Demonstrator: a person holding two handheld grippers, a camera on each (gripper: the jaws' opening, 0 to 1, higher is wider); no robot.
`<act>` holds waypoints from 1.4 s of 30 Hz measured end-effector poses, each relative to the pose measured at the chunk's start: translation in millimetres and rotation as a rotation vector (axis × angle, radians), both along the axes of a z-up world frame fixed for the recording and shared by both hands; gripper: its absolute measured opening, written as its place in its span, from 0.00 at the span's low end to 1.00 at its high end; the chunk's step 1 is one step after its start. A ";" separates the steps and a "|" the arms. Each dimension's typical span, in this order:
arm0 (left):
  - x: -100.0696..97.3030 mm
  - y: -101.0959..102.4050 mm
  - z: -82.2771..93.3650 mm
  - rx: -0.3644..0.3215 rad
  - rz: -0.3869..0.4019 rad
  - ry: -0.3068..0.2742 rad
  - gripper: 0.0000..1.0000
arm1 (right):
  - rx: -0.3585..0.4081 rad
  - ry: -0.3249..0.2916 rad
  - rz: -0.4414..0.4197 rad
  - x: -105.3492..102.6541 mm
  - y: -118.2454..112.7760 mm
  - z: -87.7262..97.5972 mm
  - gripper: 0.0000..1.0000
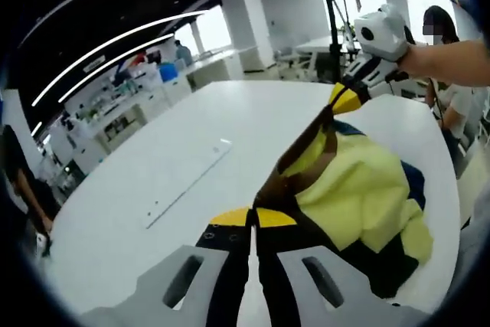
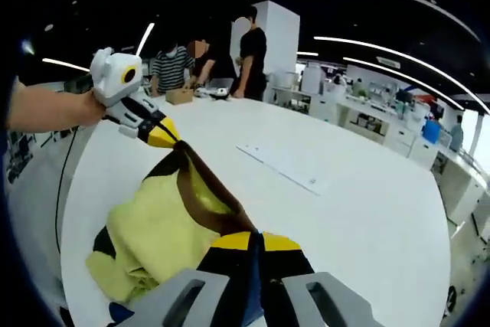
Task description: Fold the garment on the visible template until the final outline fits inside the template.
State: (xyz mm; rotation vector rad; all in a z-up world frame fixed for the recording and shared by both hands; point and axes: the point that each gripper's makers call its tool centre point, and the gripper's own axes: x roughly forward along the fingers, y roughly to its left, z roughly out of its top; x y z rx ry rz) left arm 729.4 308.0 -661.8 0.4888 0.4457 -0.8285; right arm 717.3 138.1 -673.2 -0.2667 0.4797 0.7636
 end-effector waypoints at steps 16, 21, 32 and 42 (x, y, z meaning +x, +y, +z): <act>41.0 -0.9 -44.5 0.053 0.057 0.056 0.00 | -0.036 0.052 -0.063 37.7 3.1 -44.8 0.00; 50.2 7.5 -66.5 0.064 0.085 0.102 0.00 | -0.037 0.083 -0.069 47.7 9.4 -60.1 0.00; 50.3 10.7 -102.8 0.086 0.107 0.204 0.00 | -0.128 0.161 -0.067 60.8 11.0 -94.4 0.00; 53.9 21.4 -110.6 0.099 0.138 0.229 0.00 | -0.126 0.171 -0.111 64.8 2.9 -93.4 0.03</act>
